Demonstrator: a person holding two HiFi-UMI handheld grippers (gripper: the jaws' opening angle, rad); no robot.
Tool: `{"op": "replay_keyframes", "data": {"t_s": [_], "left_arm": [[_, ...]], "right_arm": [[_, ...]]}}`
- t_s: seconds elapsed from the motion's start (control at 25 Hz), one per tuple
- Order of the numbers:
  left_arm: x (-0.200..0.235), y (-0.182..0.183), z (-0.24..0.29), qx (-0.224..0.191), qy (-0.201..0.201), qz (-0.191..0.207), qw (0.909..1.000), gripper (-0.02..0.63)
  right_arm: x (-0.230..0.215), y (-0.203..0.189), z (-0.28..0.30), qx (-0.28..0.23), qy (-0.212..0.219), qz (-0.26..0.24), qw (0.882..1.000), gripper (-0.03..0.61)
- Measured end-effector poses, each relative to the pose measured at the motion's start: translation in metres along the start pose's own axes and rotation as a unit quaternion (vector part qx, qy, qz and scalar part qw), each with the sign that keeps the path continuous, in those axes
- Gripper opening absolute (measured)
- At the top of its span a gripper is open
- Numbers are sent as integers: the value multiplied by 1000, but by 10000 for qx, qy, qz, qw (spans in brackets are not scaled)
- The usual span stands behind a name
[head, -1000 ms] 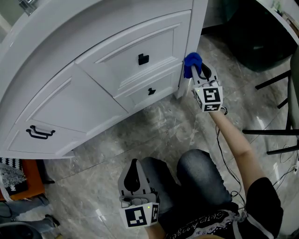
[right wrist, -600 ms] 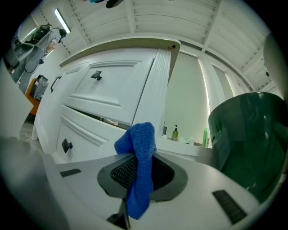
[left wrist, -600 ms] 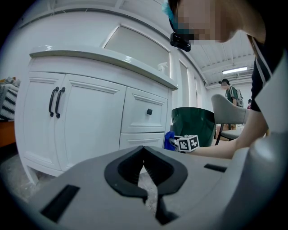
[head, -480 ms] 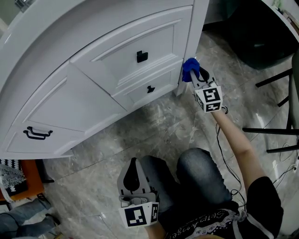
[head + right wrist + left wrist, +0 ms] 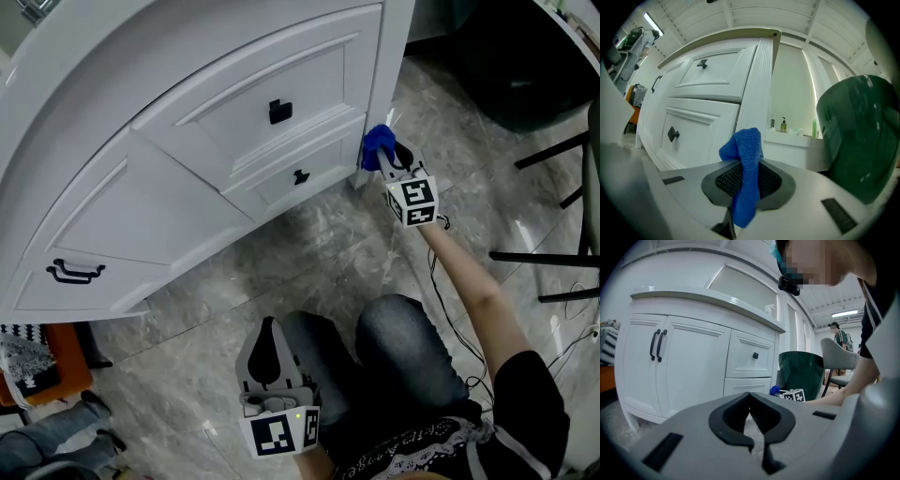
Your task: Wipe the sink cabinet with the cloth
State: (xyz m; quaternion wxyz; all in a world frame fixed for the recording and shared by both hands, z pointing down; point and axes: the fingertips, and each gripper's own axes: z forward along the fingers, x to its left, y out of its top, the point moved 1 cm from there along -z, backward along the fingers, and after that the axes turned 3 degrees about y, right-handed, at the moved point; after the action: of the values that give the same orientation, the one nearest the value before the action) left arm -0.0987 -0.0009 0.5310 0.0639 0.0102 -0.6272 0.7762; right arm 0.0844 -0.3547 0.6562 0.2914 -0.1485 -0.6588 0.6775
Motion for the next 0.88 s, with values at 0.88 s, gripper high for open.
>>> {"op": "replay_keyframes", "data": {"t_s": [0.88], "left_arm": [[-9, -6, 9, 135, -91, 63, 9998, 5]], "right_arm": [[24, -114, 16, 1598, 261, -202, 9866, 57]]}}
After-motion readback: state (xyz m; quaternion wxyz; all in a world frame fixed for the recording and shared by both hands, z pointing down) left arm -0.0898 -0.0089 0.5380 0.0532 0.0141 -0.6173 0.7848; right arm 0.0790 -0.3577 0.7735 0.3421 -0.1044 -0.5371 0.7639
